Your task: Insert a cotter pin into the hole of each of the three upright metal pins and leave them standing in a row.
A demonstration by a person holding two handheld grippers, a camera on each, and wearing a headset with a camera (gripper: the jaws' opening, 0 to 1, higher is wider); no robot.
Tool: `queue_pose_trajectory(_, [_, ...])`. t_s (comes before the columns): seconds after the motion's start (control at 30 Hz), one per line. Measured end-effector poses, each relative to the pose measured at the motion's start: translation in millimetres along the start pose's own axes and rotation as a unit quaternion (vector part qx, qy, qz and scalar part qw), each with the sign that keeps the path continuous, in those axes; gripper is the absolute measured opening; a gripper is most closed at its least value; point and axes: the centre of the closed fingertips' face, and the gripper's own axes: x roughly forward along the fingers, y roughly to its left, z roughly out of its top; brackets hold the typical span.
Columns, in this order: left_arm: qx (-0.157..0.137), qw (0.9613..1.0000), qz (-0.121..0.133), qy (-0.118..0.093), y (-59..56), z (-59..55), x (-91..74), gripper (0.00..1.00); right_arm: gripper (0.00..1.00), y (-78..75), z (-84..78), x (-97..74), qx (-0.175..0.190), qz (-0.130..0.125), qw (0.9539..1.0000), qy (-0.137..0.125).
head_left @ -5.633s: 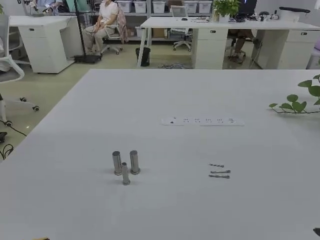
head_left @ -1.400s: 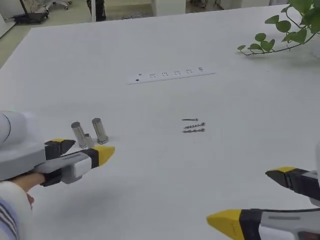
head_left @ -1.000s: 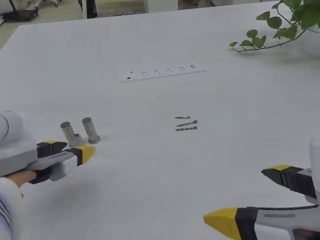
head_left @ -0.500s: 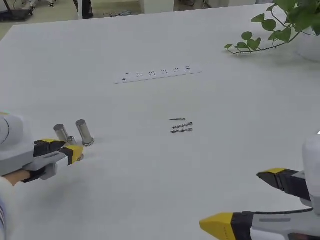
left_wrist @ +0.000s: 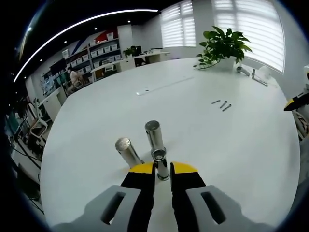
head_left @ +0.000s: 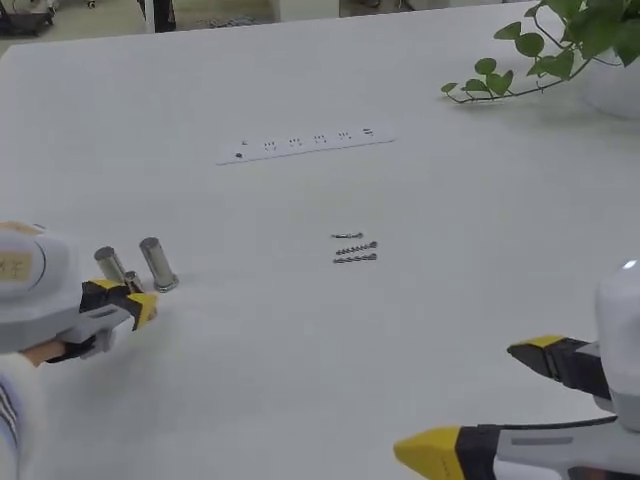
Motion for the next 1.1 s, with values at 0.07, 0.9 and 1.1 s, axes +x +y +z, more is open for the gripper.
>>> queue_pose_trajectory(0.07, [0.001, 1.0, 0.002, 0.0, 1.7, -0.2, -0.1, 0.08, 0.92, -0.2, -0.4, 0.3, 0.002, 0.001, 1.0, 0.0])
queue_pose_trajectory(0.9, [0.071, 0.992, -0.102, -0.024, -58.6, 11.8, -30.4, 0.07, 0.91, 5.9, -0.9, -1.0, 0.011, 0.009, 0.9998, -0.012])
queue_pose_trajectory(1.1, [0.078, 0.9859, -0.145, -0.034, -89.7, 15.2, -42.9, 0.07, 0.91, 6.3, -2.6, -3.4, 0.009, 0.008, 0.9998, -0.012])
